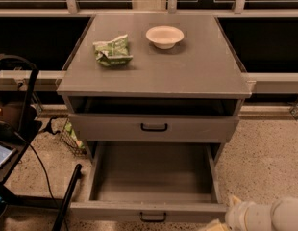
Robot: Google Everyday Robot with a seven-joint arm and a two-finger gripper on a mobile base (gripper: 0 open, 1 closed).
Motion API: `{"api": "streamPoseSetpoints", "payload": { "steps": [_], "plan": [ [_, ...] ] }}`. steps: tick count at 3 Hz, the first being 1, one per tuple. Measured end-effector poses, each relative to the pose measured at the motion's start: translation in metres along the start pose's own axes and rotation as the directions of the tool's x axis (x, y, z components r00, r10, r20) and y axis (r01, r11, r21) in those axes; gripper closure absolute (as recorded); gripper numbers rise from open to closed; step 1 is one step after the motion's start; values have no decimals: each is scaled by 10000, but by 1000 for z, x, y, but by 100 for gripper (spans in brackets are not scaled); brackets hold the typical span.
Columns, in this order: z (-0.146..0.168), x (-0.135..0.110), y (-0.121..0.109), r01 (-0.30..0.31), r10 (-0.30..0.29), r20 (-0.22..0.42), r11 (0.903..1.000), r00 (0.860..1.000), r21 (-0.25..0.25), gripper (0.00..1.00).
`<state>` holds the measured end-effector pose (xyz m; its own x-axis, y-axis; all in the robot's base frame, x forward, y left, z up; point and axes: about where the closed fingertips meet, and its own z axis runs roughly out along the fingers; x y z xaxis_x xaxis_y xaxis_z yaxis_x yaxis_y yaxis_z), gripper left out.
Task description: Close middle drawer
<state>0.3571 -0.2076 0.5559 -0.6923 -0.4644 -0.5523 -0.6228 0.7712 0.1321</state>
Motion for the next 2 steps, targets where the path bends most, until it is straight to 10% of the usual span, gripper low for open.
{"api": "streamPoseSetpoints", "payload": {
  "steps": [2],
  "plan": [
    [52,65,14,-1528,1524,-126,9869,9882,-508,48]
  ]
}}
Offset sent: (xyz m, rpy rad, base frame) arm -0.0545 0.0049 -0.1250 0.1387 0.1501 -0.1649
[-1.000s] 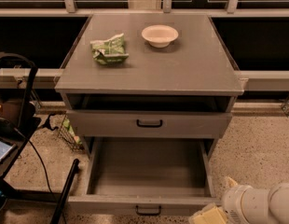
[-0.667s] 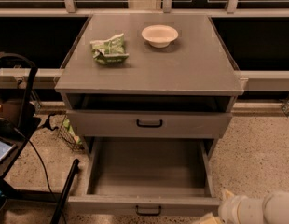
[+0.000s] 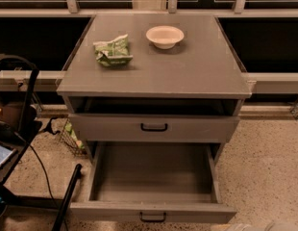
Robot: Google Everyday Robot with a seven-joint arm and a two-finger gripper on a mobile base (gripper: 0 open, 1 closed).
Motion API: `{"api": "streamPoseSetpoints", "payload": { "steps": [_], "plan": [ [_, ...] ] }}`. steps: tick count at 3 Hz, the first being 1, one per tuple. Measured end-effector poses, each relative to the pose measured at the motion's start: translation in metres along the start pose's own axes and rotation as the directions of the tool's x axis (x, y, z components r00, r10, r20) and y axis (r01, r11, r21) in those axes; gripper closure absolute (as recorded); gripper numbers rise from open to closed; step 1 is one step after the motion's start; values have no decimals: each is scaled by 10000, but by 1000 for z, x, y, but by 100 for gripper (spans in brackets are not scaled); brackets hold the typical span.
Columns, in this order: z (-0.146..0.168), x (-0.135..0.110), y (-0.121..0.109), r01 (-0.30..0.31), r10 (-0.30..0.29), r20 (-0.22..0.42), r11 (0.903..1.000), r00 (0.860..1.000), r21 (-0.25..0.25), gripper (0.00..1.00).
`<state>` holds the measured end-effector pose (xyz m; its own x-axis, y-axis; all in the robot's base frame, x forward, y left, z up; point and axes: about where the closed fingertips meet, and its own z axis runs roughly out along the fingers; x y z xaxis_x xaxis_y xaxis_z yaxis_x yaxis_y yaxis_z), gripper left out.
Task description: Close middle drawer
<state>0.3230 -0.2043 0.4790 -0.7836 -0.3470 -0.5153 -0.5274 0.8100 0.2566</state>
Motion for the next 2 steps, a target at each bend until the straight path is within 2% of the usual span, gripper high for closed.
{"api": "streamPoseSetpoints", "payload": {
  "steps": [1,2],
  "plan": [
    [26,21,2,-441,443,133,9989,9989,-147,71],
    [52,28,2,-463,477,468,9984,9978,-317,94]
  ]
}}
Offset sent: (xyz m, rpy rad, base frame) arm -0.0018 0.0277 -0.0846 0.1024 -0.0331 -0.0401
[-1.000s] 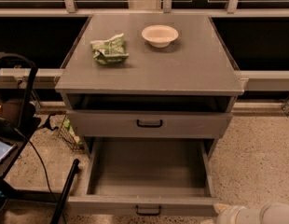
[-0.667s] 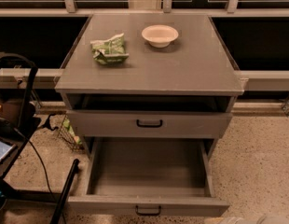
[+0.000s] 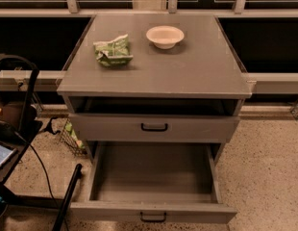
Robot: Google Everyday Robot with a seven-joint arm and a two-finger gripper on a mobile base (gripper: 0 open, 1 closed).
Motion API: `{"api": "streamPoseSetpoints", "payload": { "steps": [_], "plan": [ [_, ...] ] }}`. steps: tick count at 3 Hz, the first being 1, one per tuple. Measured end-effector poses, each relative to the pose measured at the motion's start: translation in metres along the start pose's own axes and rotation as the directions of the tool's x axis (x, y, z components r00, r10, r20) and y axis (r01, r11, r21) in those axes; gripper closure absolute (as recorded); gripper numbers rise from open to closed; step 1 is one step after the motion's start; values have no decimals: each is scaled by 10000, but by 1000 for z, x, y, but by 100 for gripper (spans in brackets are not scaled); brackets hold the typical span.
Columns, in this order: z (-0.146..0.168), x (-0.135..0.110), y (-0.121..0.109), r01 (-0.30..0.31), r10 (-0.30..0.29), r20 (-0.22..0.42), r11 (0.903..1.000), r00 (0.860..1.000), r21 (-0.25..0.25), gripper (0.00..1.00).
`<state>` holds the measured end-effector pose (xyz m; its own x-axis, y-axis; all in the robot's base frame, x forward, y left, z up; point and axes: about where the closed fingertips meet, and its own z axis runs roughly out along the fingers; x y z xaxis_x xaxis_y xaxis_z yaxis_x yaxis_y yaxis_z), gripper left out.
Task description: Close middle drawer
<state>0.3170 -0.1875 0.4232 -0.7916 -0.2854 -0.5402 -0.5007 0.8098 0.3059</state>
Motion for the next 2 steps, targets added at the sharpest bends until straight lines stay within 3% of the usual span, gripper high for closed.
{"api": "streamPoseSetpoints", "payload": {
  "steps": [1,2],
  "plan": [
    [21,-5,2,443,-416,580,9979,9975,-463,100],
    [46,-31,-1,1690,-1503,1458,9777,9778,-1251,100]
  ]
}}
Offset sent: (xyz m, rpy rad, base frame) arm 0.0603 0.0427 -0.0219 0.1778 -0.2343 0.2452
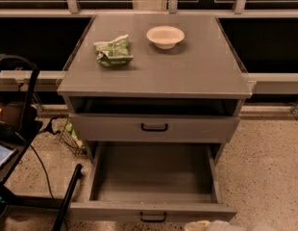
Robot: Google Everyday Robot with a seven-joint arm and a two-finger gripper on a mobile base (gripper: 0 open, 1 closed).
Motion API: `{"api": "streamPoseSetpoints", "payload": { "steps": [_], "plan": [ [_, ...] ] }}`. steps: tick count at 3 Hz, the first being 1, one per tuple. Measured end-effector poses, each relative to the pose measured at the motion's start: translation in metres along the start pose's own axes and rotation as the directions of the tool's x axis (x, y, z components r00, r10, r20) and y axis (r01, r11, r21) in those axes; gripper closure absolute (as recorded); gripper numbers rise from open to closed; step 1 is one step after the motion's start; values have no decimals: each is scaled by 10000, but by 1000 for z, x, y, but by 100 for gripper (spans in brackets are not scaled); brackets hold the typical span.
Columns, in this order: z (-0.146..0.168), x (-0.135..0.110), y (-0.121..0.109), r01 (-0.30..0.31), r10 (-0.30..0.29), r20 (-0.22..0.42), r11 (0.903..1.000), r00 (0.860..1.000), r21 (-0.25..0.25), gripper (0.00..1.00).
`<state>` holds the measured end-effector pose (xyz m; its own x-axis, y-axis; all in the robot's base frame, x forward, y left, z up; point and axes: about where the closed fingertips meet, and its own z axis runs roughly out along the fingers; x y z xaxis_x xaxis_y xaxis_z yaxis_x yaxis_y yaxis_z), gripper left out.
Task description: Close middle drawer
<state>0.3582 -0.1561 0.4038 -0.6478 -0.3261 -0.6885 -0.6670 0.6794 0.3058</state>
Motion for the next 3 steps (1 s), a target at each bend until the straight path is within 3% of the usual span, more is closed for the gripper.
{"api": "streamPoseSetpoints", "payload": {
  "steps": [1,2,3],
  "plan": [
    [20,-24,-13,815,-801,314,9956,9963,-455,100],
    [27,-33,-18,1041,-1022,375,9932,9941,-525,100],
    [50,-77,-36,1737,-1713,554,9840,9837,-405,100]
  ]
}}
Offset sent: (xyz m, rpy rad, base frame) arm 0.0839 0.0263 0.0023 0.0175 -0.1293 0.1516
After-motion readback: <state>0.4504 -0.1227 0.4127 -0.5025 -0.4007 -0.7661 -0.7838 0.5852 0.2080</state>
